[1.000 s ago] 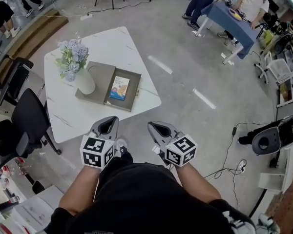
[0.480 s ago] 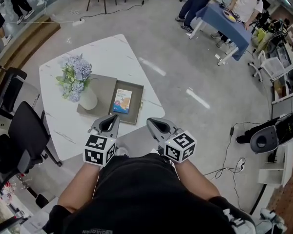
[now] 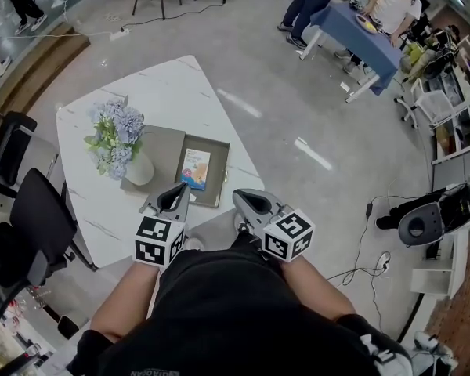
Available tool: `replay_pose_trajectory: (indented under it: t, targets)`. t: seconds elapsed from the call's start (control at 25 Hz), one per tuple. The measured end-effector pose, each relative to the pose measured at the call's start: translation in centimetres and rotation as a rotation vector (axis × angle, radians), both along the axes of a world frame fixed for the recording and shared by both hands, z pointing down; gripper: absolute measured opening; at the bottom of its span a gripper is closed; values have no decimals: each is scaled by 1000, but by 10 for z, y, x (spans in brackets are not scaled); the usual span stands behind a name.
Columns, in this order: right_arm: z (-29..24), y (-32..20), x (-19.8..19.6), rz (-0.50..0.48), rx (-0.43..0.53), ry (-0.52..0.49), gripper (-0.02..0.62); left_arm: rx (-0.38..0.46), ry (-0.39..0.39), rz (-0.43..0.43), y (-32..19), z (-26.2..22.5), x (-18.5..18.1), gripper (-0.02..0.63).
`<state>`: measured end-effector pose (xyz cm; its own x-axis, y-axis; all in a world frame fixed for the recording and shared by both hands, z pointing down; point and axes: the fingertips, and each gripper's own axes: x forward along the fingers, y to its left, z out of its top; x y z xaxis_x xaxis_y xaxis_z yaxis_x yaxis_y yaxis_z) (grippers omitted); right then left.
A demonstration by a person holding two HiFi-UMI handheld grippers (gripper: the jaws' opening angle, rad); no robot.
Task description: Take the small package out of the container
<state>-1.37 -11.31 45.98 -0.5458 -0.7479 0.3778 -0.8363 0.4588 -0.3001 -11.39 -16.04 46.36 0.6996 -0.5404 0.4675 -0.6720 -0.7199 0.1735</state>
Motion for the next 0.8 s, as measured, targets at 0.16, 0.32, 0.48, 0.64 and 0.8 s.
replay_pose_trajectory:
  t: [0.16, 0.32, 0.48, 0.64, 0.8]
  targets:
    - [0, -18, 0, -53, 4, 5, -2, 9, 4, -45, -14, 1, 0, 2]
    - [-2, -36, 8, -115, 9, 12, -2, 9, 14, -99, -26, 0, 8, 2]
    - [-4, -54, 21, -171, 18, 18, -2, 26, 11, -149, -39, -3, 21, 2]
    - [-1, -67, 37, -210, 12, 13, -2, 30, -3, -198, -50, -2, 33, 2]
    - [3, -74, 45, -246, 8, -9, -2, 31, -41, -227, -54, 3, 42, 2]
